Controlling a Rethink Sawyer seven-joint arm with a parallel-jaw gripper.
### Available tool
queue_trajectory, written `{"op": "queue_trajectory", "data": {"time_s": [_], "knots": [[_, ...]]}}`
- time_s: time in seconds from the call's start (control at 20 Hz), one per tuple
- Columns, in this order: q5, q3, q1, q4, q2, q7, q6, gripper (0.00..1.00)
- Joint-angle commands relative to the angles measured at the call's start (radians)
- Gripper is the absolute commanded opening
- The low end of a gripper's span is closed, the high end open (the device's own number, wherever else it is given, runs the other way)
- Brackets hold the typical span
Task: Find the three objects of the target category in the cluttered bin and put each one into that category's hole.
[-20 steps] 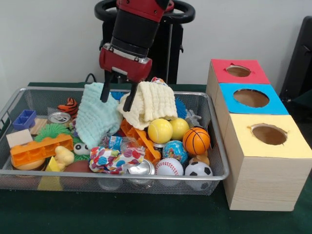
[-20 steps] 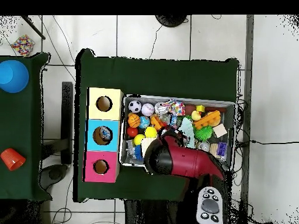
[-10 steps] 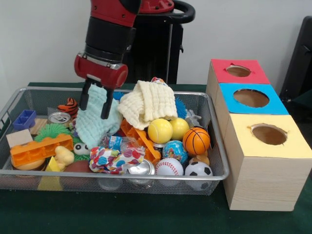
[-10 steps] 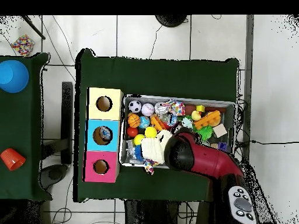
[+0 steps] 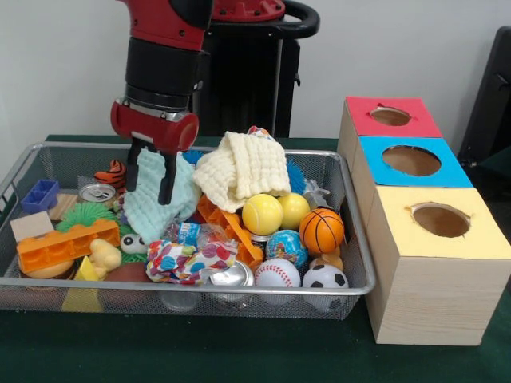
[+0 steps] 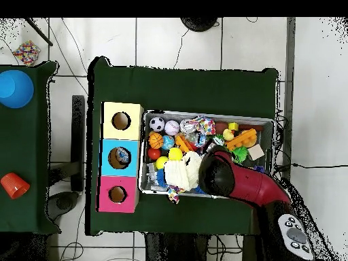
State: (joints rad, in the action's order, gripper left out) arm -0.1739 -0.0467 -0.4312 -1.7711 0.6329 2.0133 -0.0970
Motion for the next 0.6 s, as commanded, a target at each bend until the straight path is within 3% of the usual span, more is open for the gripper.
{"op": "queue_trajectory", "data": {"time_s": [0.05, 0.6], "knots": [[0.036, 0.143, -0.01, -0.044, -0.016, 0.126, -0.018, 1.0], [0.066, 0.16, -0.005, -0.065, -0.013, 0.161, -0.013, 1.0]]}}
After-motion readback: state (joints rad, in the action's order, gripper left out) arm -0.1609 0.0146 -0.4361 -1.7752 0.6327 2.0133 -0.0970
